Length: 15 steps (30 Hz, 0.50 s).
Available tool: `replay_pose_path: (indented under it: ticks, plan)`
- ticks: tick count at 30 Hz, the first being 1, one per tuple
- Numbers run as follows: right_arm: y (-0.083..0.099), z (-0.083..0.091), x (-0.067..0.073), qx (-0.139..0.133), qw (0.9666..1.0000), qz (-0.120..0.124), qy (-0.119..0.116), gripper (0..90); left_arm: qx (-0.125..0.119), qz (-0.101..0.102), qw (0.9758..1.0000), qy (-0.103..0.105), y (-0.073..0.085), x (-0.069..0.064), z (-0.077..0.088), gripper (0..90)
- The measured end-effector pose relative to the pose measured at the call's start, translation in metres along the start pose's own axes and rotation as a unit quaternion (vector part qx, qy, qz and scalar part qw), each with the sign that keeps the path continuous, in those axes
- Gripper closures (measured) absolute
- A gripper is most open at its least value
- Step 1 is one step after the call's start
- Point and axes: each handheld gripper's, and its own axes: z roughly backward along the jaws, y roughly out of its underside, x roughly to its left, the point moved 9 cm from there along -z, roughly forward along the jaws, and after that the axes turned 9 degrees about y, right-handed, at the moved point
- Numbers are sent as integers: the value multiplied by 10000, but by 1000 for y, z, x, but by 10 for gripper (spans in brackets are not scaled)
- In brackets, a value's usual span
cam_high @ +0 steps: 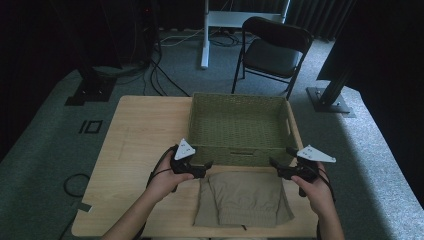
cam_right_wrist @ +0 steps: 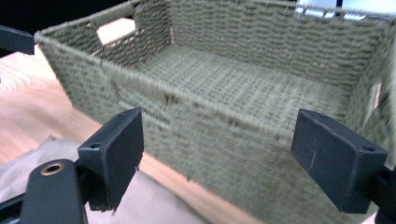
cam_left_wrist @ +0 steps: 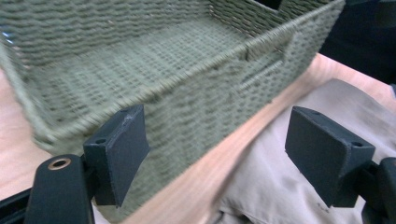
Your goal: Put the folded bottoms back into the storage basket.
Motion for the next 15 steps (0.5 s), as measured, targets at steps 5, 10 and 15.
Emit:
replay_pose_path:
  ticks: [5,10,15]
  plan:
    - [21,0,4,192,9998,-7,-41,166,74,9,10000,56,10,-6,-3,217]
    - [36,-1,6,329,9994,3,-49,166,242,30,9997,78,23,-9,-8,217]
    - [62,-5,9,616,9981,-5,-84,151,536,180,9984,79,42,-11,-17,217]
